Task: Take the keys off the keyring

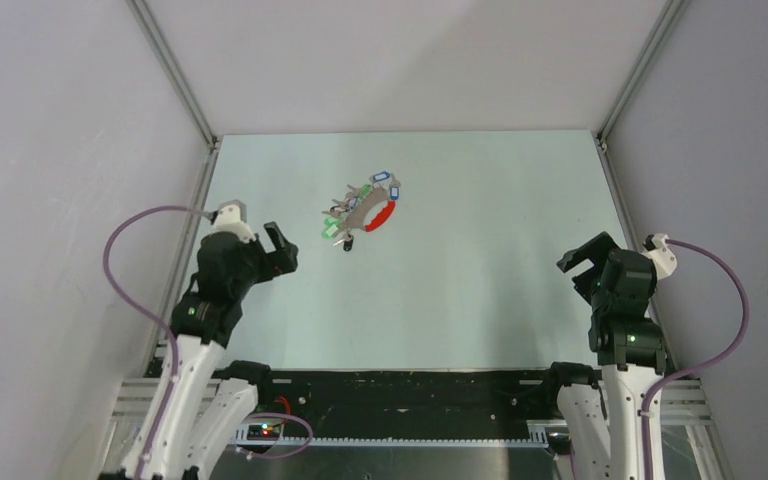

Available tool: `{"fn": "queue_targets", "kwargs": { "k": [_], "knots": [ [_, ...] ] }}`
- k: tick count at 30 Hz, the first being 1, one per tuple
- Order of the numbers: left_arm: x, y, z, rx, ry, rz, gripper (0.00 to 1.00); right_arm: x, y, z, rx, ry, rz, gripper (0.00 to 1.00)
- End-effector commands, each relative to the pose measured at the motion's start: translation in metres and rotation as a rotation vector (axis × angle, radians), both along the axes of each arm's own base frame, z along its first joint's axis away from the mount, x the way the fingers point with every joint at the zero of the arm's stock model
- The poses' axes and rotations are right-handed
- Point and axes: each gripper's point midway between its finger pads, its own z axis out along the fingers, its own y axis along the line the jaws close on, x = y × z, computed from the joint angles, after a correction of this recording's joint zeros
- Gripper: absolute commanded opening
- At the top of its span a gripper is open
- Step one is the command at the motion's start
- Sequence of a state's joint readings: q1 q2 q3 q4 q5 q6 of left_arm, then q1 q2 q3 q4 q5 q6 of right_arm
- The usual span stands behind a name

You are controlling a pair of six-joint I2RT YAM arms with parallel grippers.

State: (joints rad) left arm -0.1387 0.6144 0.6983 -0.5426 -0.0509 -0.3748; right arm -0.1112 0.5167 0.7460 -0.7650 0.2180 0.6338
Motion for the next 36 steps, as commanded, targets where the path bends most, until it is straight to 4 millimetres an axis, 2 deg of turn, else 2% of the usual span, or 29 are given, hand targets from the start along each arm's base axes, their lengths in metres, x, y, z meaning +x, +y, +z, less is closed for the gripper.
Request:
{"fn": "queue_targets", "kwargs": {
  "k": [1,4,5,6,7,8,9,10,11,12,13,14,15,16,17,18,19,20,21,22,25,26,27,28,29,30,31,32,36],
  "knots": [
    [0.024,-0.032,0.007,-0.019,0.069,-0.104,0.98,0.014,0.002,0.007,0.018,-0.041,-0.004,1.0],
    [0.043,-0.059,0.024,0.04,0.061,-0.143,0.98,0.021,0.007,0.009,-0.003,-0.049,0.026,1.0],
    [0.055,-0.067,0.017,0.067,0.077,-0.15,0.98,0.022,0.009,0.01,-0.008,-0.051,0.033,1.0],
    [0.06,-0.083,0.027,0.088,0.051,-0.204,0.98,0.024,0.012,0.011,-0.018,-0.054,0.05,1.0],
    [0.077,-0.096,0.027,0.11,0.047,-0.223,0.98,0.026,0.013,0.012,-0.023,-0.062,0.056,1.0],
    [0.082,-0.109,0.026,0.148,0.042,-0.27,0.99,0.027,0.017,0.012,-0.032,-0.058,0.077,1.0],
    [0.099,-0.123,0.024,0.174,0.049,-0.293,0.98,0.029,0.019,0.013,-0.036,-0.061,0.09,1.0],
    [0.104,-0.134,0.022,0.217,0.049,-0.338,0.95,0.03,0.023,0.013,-0.045,-0.06,0.113,1.0],
    [0.12,-0.146,0.015,0.256,0.067,-0.372,0.94,0.031,0.027,0.014,-0.045,-0.064,0.131,1.0],
    [0.129,-0.156,-0.006,0.283,0.114,-0.406,0.93,0.031,0.029,0.014,-0.047,-0.064,0.143,1.0],
    [0.139,-0.168,0.003,0.287,0.091,-0.448,0.92,0.032,0.032,0.014,-0.047,-0.066,0.159,1.0],
    [0.147,-0.175,-0.019,0.306,0.138,-0.473,0.9,0.032,0.034,0.014,-0.047,-0.066,0.166,1.0],
    [0.155,-0.185,-0.016,0.309,0.123,-0.506,0.88,0.032,0.037,0.014,-0.047,-0.067,0.177,1.0],
    [0.162,-0.191,-0.037,0.324,0.163,-0.53,0.84,0.032,0.038,0.014,-0.046,-0.068,0.181,1.0],
    [0.171,-0.2,-0.034,0.323,0.15,-0.561,0.82,0.032,0.039,0.014,-0.048,-0.068,0.187,1.0],
    [0.176,-0.205,-0.055,0.335,0.19,-0.577,0.79,0.032,0.04,0.013,-0.048,-0.068,0.189,1.0],
    [0.184,-0.212,-0.051,0.332,0.176,-0.595,0.78,0.032,0.04,0.013,-0.05,-0.068,0.193,1.0],
    [0.188,-0.216,-0.067,0.336,0.205,-0.608,0.78,0.032,0.041,0.013,-0.05,-0.068,0.196,1.0],
    [0.194,-0.22,-0.065,0.337,0.193,-0.612,0.77,0.032,0.042,0.013,-0.049,-0.068,0.204,1.0],
    [0.199,-0.221,-0.079,0.347,0.218,-0.61,0.77,0.032,0.043,0.013,-0.049,-0.068,0.208,1.0],
    [0.214,-0.227,-0.089,0.362,0.223,-0.599,0.75,0.032,0.046,0.014,-0.046,-0.071,0.228,1.0],
    [0.216,-0.228,-0.105,0.372,0.255,-0.601,0.75,0.031,0.047,0.013,-0.046,-0.067,0.23,1.0],
    [0.222,-0.23,-0.102,0.373,0.247,-0.595,0.74,0.031,0.047,0.013,-0.047,-0.067,0.231,1.0],
    [0.222,-0.228,-0.119,0.389,0.29,-0.593,0.73,0.031,0.047,0.013,-0.047,-0.069,0.234,1.0],
    [0.228,-0.231,-0.115,0.388,0.282,-0.591,0.72,0.032,0.047,0.014,-0.05,-0.071,0.236,1.0],
    [0.231,-0.23,-0.125,0.403,0.31,-0.583,0.71,0.032,0.048,0.015,-0.049,-0.077,0.24,1.0],
    [0.231,-0.229,-0.138,0.414,0.34,-0.58,0.7,0.032,0.048,0.016,-0.051,-0.081,0.243,1.0],
    [0.233,-0.227,-0.137,0.422,0.354,-0.573,0.69,0.032,0.049,0.018,-0.05,-0.09,0.247,1.0],
    [0.231,-0.217,-0.162,0.419,0.455,-0.549,0.65,0.032,0.049,0.023,-0.054,-0.113,0.25,1.0]
  ]
}}
